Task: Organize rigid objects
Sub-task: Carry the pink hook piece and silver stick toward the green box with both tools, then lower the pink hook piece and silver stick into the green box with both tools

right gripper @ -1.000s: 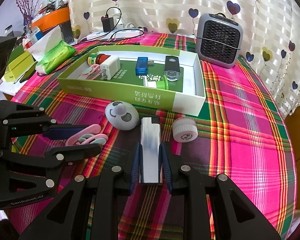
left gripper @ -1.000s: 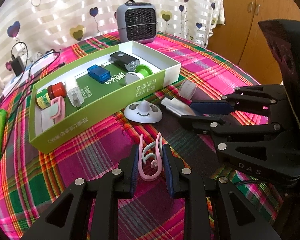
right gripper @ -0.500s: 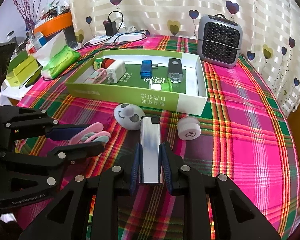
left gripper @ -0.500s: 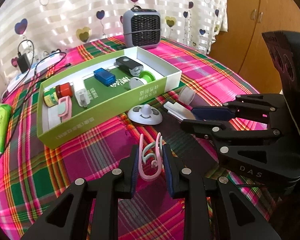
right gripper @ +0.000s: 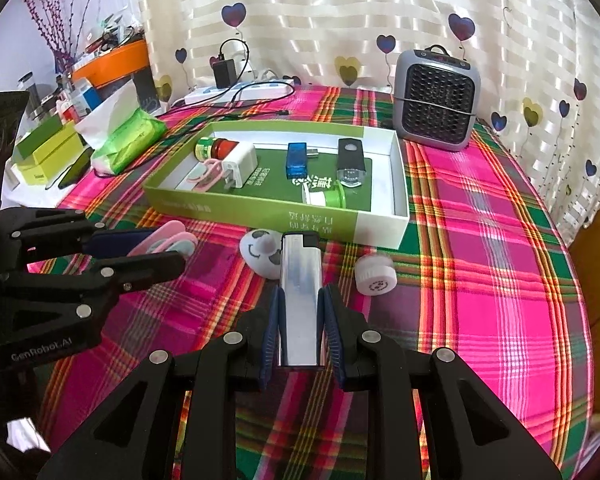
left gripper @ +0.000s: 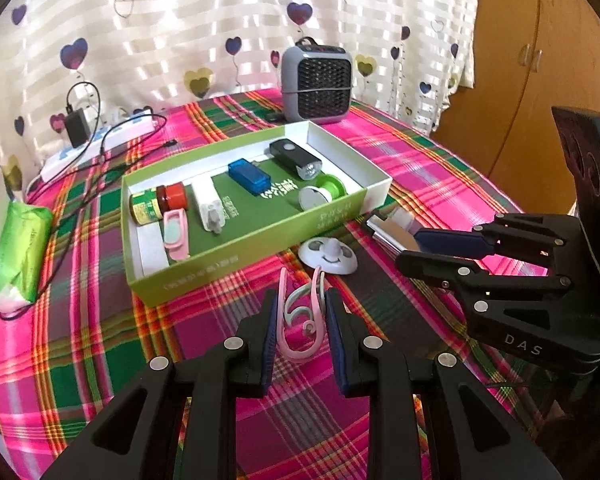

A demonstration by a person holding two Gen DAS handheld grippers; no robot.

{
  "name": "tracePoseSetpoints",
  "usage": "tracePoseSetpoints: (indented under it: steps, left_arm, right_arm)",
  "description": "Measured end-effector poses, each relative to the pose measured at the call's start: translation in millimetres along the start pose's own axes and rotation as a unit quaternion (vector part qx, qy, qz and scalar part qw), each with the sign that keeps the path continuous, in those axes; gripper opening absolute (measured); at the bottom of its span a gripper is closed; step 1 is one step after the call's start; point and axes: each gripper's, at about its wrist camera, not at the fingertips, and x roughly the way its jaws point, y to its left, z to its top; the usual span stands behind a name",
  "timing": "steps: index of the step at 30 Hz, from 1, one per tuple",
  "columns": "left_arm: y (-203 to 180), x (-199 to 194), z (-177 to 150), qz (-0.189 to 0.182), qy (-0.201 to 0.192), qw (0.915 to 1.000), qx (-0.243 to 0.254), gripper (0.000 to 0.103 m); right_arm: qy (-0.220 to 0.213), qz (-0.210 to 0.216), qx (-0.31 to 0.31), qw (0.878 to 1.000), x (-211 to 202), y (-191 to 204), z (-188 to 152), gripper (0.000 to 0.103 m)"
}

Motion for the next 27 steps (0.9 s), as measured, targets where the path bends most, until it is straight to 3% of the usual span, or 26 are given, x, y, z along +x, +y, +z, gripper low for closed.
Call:
tracePoseSetpoints:
  steps: [27]
  left_arm:
    - [28.4,14.9,33.2,0.027,-0.016,0.9992,-0.025,0.022]
  right_arm:
    - [-0.014,0.012,0.000,1.000,15.8,-5.1,50.2,0.024]
